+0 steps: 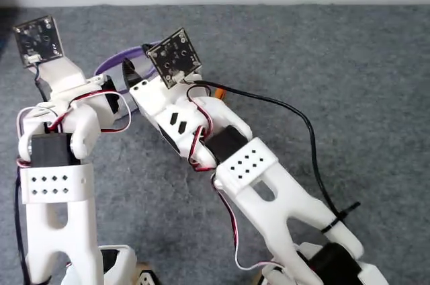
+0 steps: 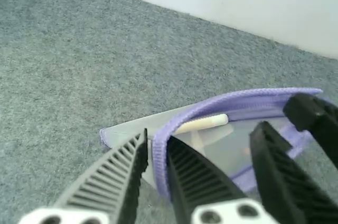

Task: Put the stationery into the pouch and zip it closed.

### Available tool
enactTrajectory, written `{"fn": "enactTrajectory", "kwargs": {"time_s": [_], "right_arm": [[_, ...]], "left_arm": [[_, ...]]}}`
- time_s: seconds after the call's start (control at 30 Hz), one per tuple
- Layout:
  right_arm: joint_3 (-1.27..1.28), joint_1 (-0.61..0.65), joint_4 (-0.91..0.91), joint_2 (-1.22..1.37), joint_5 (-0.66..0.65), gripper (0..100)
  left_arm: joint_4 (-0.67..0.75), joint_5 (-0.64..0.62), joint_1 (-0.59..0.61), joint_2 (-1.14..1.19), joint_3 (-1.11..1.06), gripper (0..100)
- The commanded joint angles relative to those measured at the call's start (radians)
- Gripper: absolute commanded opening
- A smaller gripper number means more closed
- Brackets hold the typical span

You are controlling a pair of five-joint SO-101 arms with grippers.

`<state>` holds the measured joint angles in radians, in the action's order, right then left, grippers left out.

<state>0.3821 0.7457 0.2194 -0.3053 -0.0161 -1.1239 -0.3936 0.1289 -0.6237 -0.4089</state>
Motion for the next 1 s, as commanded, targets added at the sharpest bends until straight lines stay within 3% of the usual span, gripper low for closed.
{"fn": "enactTrajectory", "kwargs": {"time_s": [0.0,0.23,0.37,0.5,0.63,0.83,0.97], "right_arm": [[-0.017,-0.022,0.036,-0.076,0.009,8.9],[-0.381,-0.14,0.556,-0.045,0.25,4.9],[-0.589,-0.232,0.866,0.064,0.298,1.9],[-0.715,-0.329,1.047,0.188,0.351,1.2],[-0.764,-0.38,1.152,0.317,0.379,2.2],[-0.766,-0.409,1.165,0.516,0.4,17.8],[-0.781,-0.404,1.121,0.631,0.402,17.3]], "left_arm": [[0.032,0.008,-0.003,-0.012,0.008,1],[0.031,0.009,0.002,-0.014,0.01,1],[0.031,0.009,0.002,-0.014,0.01,1],[0.031,0.009,0.002,-0.014,0.01,1],[0.031,0.009,0.002,-0.014,0.01,1],[0.029,0.011,0.002,-0.014,0.01,1],[0.028,0.011,0.002,-0.015,0.01,1]]}}
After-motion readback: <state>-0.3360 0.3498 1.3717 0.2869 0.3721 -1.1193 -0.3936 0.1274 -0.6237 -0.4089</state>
